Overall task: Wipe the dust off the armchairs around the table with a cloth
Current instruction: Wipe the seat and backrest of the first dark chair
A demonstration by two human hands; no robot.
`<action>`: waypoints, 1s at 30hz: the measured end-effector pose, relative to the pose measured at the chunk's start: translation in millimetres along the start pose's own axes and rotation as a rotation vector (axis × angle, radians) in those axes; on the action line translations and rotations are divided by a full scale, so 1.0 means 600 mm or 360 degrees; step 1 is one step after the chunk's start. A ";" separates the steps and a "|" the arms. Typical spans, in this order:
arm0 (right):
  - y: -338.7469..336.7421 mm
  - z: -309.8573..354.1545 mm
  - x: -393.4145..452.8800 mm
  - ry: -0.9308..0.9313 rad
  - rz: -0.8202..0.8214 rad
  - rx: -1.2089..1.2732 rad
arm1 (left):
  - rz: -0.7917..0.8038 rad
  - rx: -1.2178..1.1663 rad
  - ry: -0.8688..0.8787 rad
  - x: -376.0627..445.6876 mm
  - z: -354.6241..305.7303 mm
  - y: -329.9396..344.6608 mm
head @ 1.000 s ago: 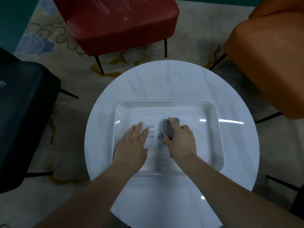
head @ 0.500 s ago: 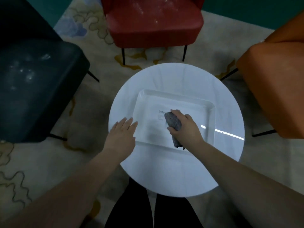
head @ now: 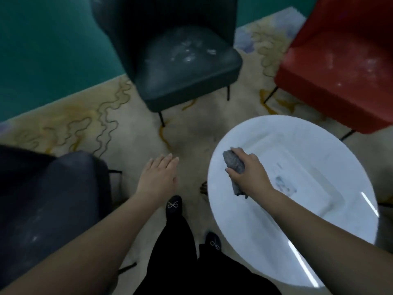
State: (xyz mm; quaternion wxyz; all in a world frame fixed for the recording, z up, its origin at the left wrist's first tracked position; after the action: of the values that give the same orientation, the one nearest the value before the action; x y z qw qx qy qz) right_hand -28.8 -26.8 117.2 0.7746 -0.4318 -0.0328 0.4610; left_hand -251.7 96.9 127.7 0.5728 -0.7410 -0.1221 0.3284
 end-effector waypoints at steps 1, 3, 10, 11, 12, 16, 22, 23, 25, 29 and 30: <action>0.017 0.030 0.002 -0.0066 0.0056 -0.0026 | -0.0021 -0.0020 -0.0088 -0.027 0.023 -0.001; 0.053 0.090 0.002 -0.0198 0.0162 -0.0082 | -0.0058 -0.0066 -0.0262 -0.082 0.069 -0.003; 0.192 0.292 -0.028 -0.0648 0.0515 -0.0164 | -0.0211 -0.0193 -0.0820 -0.284 0.209 0.008; 0.213 0.317 -0.037 -0.0702 0.0566 -0.0173 | -0.0228 -0.0206 -0.0891 -0.312 0.225 0.013; 0.235 0.340 -0.048 -0.0758 0.0616 -0.0174 | -0.0242 -0.0220 -0.0961 -0.339 0.239 0.019; 0.325 0.423 -0.094 -0.0946 0.0775 -0.0286 | -0.0266 -0.0337 -0.1207 -0.437 0.290 0.061; 0.453 0.519 -0.158 -0.1131 0.0921 -0.0474 | -0.0308 -0.0419 -0.1455 -0.564 0.355 0.126; 0.473 0.534 -0.169 -0.1150 0.0951 -0.0494 | -0.0317 -0.0431 -0.1499 -0.586 0.365 0.135; 0.509 0.562 -0.192 -0.1188 0.1001 -0.0508 | -0.0335 -0.0455 -0.1584 -0.626 0.384 0.151; 0.577 0.611 -0.242 -0.1312 0.1107 -0.0561 | -0.0376 -0.0533 -0.1749 -0.701 0.409 0.186; 0.595 0.623 -0.255 -0.1339 0.1142 -0.0591 | -0.0397 -0.0557 -0.1799 -0.718 0.412 0.194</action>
State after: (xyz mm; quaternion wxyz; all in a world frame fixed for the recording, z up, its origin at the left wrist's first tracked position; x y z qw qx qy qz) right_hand -528.7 170.6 154.4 0.4016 -0.3243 -0.2697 0.8129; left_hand -754.2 10.4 137.2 0.3230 -0.5150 -0.5458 0.5767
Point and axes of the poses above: each hand's wrist, its own x-axis towards the middle knuckle, its own y-axis out of the palm, z = x × y, the point moved 6 cm from there along x, towards the middle knuckle, and after that the axes turned 9 degrees about y, right-handed, at the moved point
